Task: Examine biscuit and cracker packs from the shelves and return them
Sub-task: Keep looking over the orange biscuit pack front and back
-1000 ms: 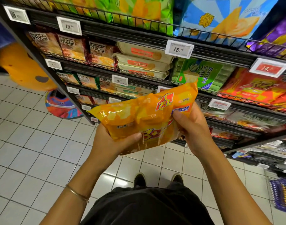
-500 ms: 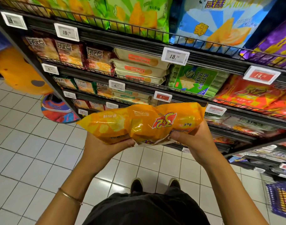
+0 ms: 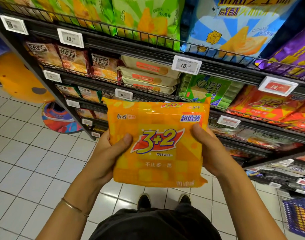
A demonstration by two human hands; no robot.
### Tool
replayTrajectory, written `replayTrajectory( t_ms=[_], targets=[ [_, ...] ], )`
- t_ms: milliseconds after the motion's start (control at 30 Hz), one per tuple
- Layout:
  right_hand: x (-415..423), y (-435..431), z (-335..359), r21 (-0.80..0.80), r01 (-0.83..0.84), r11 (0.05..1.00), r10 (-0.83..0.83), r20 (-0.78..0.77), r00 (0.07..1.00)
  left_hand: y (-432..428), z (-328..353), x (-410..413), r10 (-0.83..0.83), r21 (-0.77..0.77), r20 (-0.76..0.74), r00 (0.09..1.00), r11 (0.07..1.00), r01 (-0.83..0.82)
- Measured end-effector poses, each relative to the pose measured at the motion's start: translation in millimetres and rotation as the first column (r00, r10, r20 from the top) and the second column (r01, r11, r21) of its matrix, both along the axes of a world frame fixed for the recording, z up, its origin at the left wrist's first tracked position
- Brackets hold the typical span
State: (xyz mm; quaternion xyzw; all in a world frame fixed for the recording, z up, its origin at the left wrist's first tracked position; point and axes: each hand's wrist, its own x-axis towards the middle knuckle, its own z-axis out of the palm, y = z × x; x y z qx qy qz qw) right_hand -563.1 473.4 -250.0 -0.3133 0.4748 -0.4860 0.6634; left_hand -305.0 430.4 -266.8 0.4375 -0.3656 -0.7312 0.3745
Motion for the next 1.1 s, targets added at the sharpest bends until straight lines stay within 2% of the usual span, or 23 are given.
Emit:
replayTrajectory(
  t_ms=[100,200,300,367,500,600,700,767,1100],
  targets=[
    [-2,1,1,0.041,-0.083,0.996,0.077,0.13,0.989,0,0,-4,-0.006,0.148,-0.132,0.991,0.989,0.026],
    [-3,2,-1,0.115,-0.071,0.991,0.046,0.205,0.978,-1,0,-4,-0.028,0.263,-0.25,0.968,0.96,0.096],
    [-4,5,-3,0.181,-0.001,0.983,-0.047,0.256,0.965,-5,0,-2,-0.041,0.264,-0.374,0.926,0.953,0.148],
    [-4,8,-4,0.166,0.044,0.985,-0.09,0.286,0.954,-6,1,-2,-0.056,0.259,-0.454,0.889,0.947,0.192],
    [-2,8,-4,0.149,0.177,0.973,-0.214,0.299,0.93,-3,-3,-2,-0.081,0.282,-0.521,0.85,0.924,0.26],
    [-3,5,-3,0.171,0.217,0.961,-0.261,0.304,0.916,2,-3,-6,-0.125,0.271,-0.478,0.869,0.92,0.282],
    [-2,4,-3,0.174,0.202,0.964,-0.248,0.306,0.919,4,-2,-10,-0.181,0.227,-0.3,0.937,0.94,0.254],
    [-3,6,-4,0.181,0.194,0.964,-0.243,0.302,0.922,4,0,-10,-0.205,0.195,-0.244,0.948,0.947,0.255],
    [-11,9,-4,0.178,0.138,0.974,-0.184,0.275,0.944,5,2,-3,-0.218,0.076,-0.173,0.961,0.969,0.233]
  ],
)
